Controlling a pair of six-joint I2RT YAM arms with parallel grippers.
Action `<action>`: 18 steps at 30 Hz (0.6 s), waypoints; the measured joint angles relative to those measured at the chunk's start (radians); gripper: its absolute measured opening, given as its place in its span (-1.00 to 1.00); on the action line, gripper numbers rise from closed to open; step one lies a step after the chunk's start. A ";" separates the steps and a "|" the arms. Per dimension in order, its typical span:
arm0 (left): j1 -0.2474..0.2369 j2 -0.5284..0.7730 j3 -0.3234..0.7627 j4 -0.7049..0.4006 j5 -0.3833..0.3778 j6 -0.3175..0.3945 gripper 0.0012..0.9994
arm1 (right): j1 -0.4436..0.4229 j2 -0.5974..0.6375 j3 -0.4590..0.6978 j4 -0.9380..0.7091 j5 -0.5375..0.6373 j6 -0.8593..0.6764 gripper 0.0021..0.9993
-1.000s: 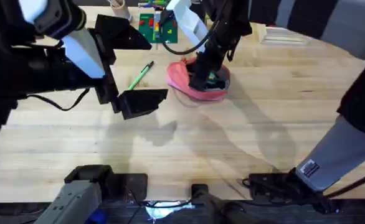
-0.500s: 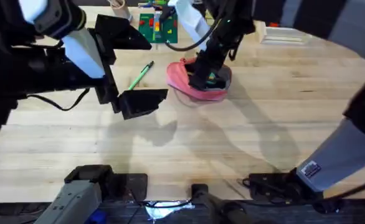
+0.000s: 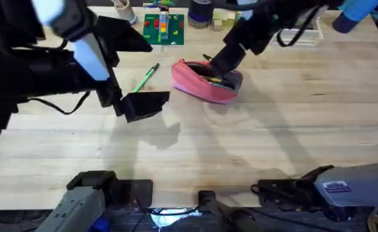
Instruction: Unzip the bag, pick up the pens from the table one at a time and place them inside, then zip the bag closed.
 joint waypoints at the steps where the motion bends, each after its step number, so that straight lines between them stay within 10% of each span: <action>1: 0.000 0.000 0.000 0.001 -0.031 -0.007 0.99 | -0.003 -0.008 0.000 -0.008 0.000 0.007 0.99; 12: 0.000 0.010 0.000 0.046 -0.457 -0.221 0.99 | -0.004 -0.050 0.000 -0.085 0.000 0.033 0.99; 18: 0.000 0.095 0.000 0.129 -0.560 -0.333 0.99 | -0.004 -0.050 0.000 -0.085 0.000 0.065 0.99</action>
